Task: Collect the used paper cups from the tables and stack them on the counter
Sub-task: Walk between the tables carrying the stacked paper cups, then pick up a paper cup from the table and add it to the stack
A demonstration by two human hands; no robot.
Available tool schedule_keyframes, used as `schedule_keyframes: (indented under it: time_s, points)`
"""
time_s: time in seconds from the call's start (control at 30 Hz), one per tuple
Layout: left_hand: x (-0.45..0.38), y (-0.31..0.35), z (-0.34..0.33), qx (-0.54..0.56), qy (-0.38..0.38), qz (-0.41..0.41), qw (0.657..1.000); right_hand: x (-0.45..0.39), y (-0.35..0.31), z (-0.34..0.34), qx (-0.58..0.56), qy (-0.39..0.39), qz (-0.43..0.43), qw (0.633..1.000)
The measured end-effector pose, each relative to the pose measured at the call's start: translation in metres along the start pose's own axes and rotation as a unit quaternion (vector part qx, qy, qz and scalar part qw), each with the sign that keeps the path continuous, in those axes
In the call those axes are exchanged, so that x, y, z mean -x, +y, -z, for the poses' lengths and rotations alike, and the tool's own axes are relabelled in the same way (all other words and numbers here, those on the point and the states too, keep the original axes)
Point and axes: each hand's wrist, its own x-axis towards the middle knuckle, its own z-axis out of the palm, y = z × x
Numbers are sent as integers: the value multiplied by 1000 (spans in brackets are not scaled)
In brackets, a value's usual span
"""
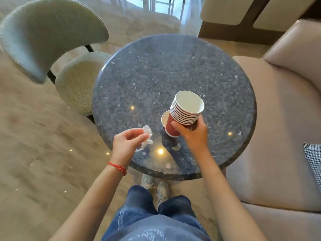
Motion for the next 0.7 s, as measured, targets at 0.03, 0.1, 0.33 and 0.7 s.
schedule_keyframes:
  time_s: [0.03,0.1,0.33,0.7]
  points:
    - [-5,1,1,0,1,1,1000,-5,0,-4,6,7,4,1000]
    - [-16,2,2,0,4,5,1000,-14,3,-10,17,18,10,1000]
    - [-39,-10,0,-18,0,44,999,-30,37,-25,100,40,46,993]
    - [-71,-26,1,-37,3,67,997,-33,95,-36,112,7,-29,993]
